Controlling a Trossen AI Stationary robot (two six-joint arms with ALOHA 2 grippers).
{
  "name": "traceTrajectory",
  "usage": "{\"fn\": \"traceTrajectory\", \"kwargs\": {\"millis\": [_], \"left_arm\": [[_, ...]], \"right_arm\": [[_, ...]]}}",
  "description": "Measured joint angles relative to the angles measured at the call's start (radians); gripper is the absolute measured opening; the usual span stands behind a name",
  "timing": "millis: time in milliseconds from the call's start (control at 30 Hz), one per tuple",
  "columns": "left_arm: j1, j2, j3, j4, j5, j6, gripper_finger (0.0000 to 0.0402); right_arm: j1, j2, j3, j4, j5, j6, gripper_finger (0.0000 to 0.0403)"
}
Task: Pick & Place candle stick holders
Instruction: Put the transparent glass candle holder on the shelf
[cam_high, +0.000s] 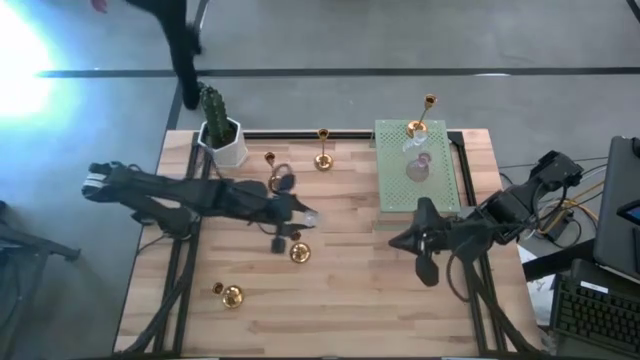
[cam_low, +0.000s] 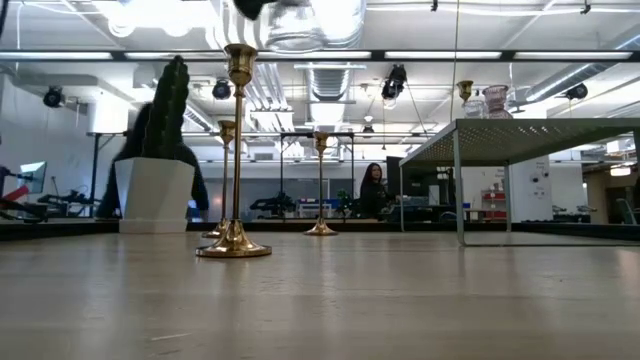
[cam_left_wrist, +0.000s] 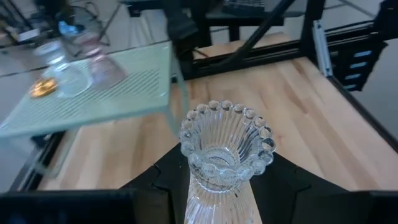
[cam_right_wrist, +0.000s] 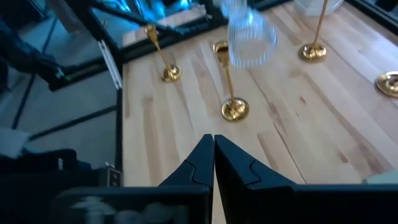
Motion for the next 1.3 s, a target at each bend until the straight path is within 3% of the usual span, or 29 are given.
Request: {"fn": "traceTrajectory", "kwargs": {"millis": [333, 567, 833, 1000, 1300], "left_arm": [[0.001, 0.268, 0.214, 0.036, 0.036, 0.003, 0.0142], [0.002, 0.363, 0.272, 0.152, -0.115, -0.023, 0.0142], [0.001, 0.429, 0.278, 0.272, -0.155, -0.079, 0.0142], [0.001, 0.443, 0.278, 0.314, -0.168, -0.109, 0.0142], [-0.001, 0.429, 0.278, 0.352, -0.181, -0.126, 0.0142]], "right_arm": [[-0.067, 0.021, 0.108, -0.187, -0.052, 0.223, 0.0008], [-0.129, 0.145, 0.255, -0.445, -0.112, 0.429, 0.0008], [-0.190, 0.303, 0.515, -0.547, -0.137, 0.396, 0.0008], [-0.237, 0.386, 0.675, -0.704, -0.132, 0.396, 0.0008], [-0.351, 0.500, 0.805, -0.757, -0.242, 0.343, 0.0026]]}}
